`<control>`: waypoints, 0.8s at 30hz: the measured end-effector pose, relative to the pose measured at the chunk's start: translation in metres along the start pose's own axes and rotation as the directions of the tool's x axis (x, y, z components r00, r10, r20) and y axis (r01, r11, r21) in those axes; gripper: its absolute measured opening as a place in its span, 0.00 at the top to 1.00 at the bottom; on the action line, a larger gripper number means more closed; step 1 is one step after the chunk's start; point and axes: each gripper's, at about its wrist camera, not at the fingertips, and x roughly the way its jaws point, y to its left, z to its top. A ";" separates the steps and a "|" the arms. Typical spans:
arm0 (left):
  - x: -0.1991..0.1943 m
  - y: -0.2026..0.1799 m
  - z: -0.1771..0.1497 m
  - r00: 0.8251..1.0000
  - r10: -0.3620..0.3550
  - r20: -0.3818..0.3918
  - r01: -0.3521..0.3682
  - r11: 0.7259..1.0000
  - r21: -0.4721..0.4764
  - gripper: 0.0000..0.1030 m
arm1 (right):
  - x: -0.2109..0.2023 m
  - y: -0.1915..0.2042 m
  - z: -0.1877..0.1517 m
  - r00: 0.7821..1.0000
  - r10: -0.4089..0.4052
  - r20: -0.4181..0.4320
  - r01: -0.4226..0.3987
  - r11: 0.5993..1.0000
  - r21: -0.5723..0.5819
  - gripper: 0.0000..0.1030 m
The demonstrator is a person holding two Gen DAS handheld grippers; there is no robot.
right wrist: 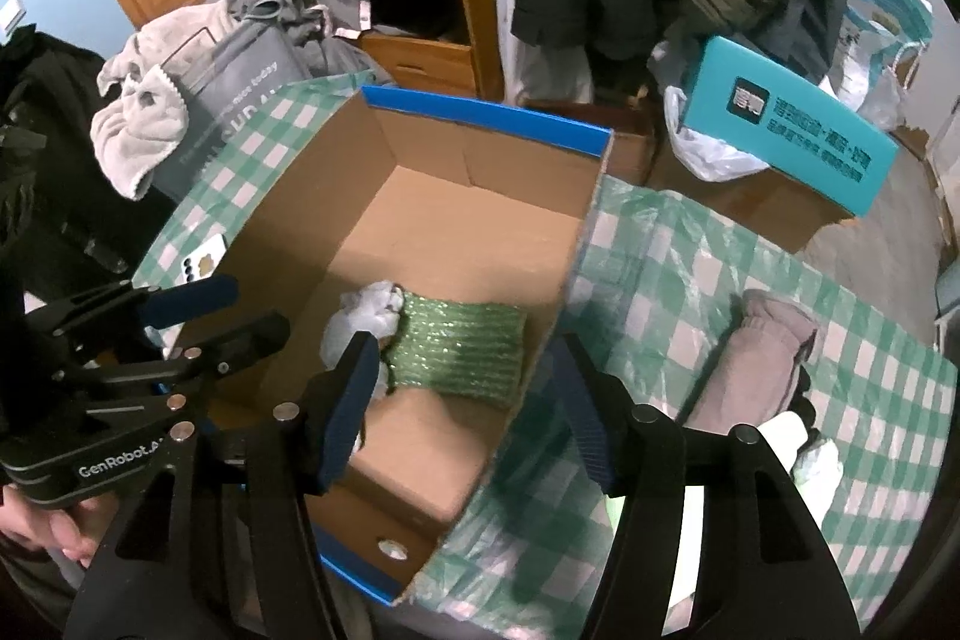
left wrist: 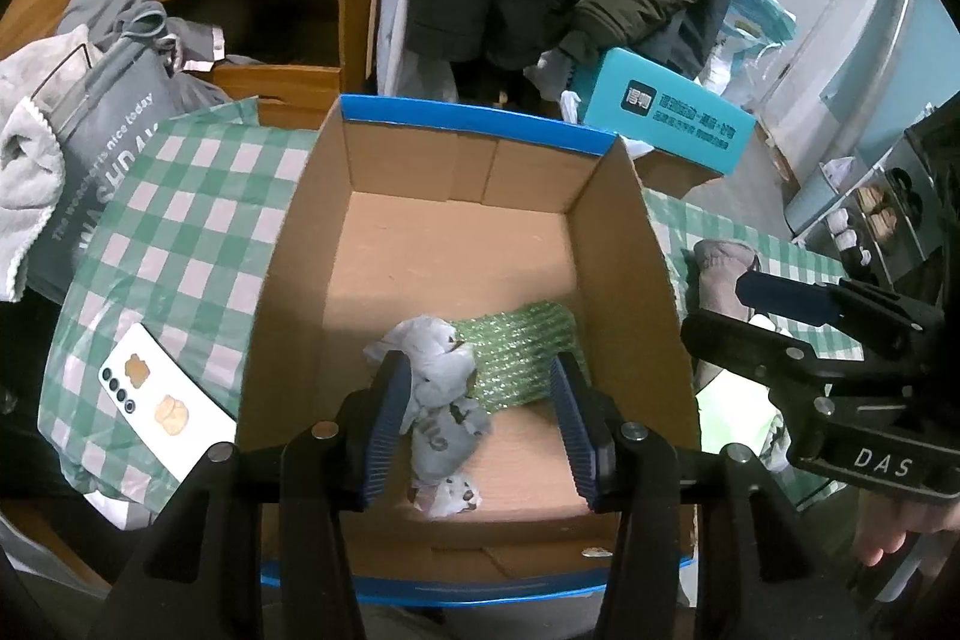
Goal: Organize soft objects
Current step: 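Withdraw both grippers from the box back over the table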
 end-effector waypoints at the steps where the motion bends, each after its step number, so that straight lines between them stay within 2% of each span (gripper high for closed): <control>1: 0.000 -0.001 0.000 1.000 -0.002 -0.001 0.002 1.000 0.002 0.52 | 0.000 -0.002 0.000 1.000 -0.002 -0.002 0.002 1.000 0.005 0.40; 17: 0.003 -0.047 0.002 0.997 -0.075 -0.004 0.075 0.995 0.061 0.48 | -0.024 -0.049 -0.023 0.998 -0.061 0.030 0.059 0.995 0.077 0.40; 24: 0.009 -0.081 0.001 0.995 -0.093 -0.024 0.096 0.988 0.122 0.48 | -0.036 -0.089 -0.048 0.994 -0.107 0.029 0.101 0.985 0.142 0.40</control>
